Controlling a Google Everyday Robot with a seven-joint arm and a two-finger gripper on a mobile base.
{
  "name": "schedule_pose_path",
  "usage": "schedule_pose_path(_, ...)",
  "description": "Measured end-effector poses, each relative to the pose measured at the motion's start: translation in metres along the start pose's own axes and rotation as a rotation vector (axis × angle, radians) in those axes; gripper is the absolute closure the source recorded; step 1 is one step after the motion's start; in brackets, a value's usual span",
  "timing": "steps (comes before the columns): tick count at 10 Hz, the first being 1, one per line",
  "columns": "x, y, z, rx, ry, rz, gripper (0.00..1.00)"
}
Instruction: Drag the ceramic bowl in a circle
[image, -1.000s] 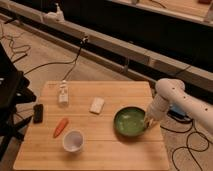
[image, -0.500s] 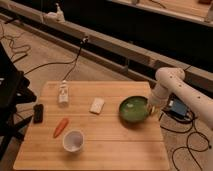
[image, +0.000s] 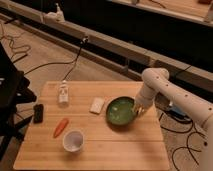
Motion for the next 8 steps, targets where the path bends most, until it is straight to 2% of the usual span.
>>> schedule_pose_path(2, 0.011, -0.020, 0.003, -0.014, 0.007, 0.035, 0.77)
schedule_pose_path(4, 0.008, -0.046, 0.000, -0.023, -0.001, 0.099, 0.67)
schedule_pose_path(5, 0.000, -0.059, -0.002, -0.026, -0.009, 0.139, 0.56)
schedule_pose_path(7, -0.016, -0.061, -0.007, -0.025, -0.019, 0.161, 0.39)
schedule_pose_path(8, -0.019, -0.056, -0.009, -0.026, -0.022, 0.154, 0.35)
